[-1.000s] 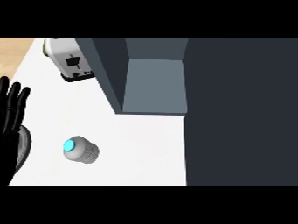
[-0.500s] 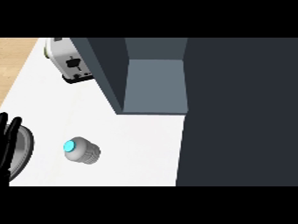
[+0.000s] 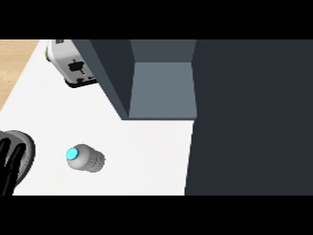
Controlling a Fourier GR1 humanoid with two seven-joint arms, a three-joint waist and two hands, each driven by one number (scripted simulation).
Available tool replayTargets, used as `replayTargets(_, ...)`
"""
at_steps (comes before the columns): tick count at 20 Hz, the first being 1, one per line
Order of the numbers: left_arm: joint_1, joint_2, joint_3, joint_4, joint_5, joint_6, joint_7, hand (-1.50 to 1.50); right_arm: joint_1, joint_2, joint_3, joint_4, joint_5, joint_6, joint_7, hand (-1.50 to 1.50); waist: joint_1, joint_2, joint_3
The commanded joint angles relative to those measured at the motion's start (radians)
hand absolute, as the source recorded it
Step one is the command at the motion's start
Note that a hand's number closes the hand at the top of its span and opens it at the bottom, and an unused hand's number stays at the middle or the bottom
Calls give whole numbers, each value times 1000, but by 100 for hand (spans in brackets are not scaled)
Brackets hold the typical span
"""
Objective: Pick up the bottled water, place it into the cabinet and close the cabinet
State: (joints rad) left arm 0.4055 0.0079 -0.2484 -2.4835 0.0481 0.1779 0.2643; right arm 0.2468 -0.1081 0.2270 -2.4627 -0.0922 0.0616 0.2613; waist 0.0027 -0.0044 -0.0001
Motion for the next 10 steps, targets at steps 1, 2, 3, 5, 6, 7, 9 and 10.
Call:
replayTargets(1,53,-8,-102,-201,-91,61,96,-150,6,13,72,-108,47,-31,84,-150,3,-1,1)
replayTargets(2,72,-8,-134,-171,-93,66,58,-150,50,10,42,-141,14,-31,77,-150,-1,-2,1)
replayTargets(3,72,-8,-162,-141,-136,89,29,-150,30,22,92,-126,71,-50,96,-150,1,-1,0)
replayTargets(5,102,7,-162,-186,-116,80,64,-150,-13,-3,10,-134,-7,-40,129,-150,5,-1,1)
replayTargets(6,53,8,-155,-172,-138,106,108,-150,-18,-1,36,-144,22,-43,136,-150,0,0,1)
replayTargets(7,71,48,-54,-173,-37,61,72,-150,-73,4,25,-171,-6,-71,212,-150,7,1,-1)
replayTargets(9,73,37,-119,-162,-91,91,79,-150,-26,16,76,-170,35,-68,169,-150,0,-1,0)
replayTargets(10,77,8,-244,-156,-196,132,82,-150,-10,18,65,-144,52,-73,141,-150,-1,-2,1)
